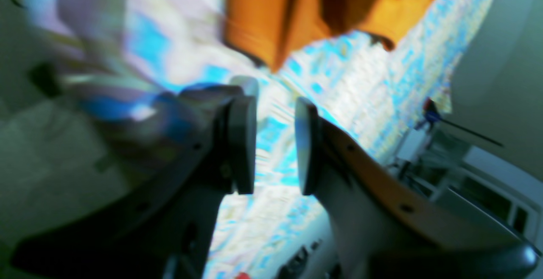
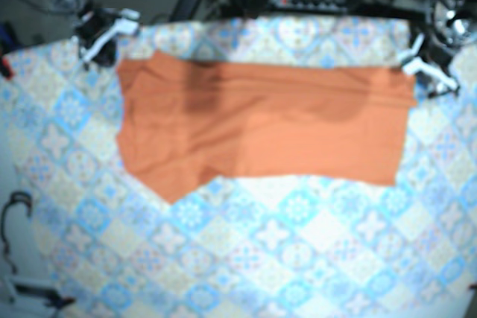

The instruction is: Fold the T-shirt properly

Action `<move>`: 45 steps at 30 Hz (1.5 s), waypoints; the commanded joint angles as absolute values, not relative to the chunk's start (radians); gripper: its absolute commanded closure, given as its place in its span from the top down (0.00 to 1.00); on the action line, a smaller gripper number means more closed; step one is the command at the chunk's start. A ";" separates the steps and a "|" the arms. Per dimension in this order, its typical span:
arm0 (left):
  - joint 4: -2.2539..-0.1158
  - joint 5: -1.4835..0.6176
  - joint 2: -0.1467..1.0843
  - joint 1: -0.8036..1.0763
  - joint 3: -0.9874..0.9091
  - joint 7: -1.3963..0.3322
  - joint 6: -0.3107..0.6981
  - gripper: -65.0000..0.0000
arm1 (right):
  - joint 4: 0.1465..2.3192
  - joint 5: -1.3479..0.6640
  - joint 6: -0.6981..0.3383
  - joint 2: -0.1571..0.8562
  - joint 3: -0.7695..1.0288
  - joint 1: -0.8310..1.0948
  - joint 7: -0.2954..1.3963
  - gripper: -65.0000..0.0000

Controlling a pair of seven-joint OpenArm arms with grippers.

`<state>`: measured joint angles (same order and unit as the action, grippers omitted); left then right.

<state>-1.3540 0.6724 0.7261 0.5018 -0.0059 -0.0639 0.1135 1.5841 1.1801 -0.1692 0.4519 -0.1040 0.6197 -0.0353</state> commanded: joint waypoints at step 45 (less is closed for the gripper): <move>-1.366 0.671 0.748 0.503 -0.016 -0.064 0.097 0.65 | 1.538 1.179 -0.153 0.338 -0.150 0.559 -0.036 0.39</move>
<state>-1.3540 0.6727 0.7261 0.5018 -0.0059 -0.0635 0.1123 1.5322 1.1797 -0.1524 0.3305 -0.1532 0.5510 -0.0364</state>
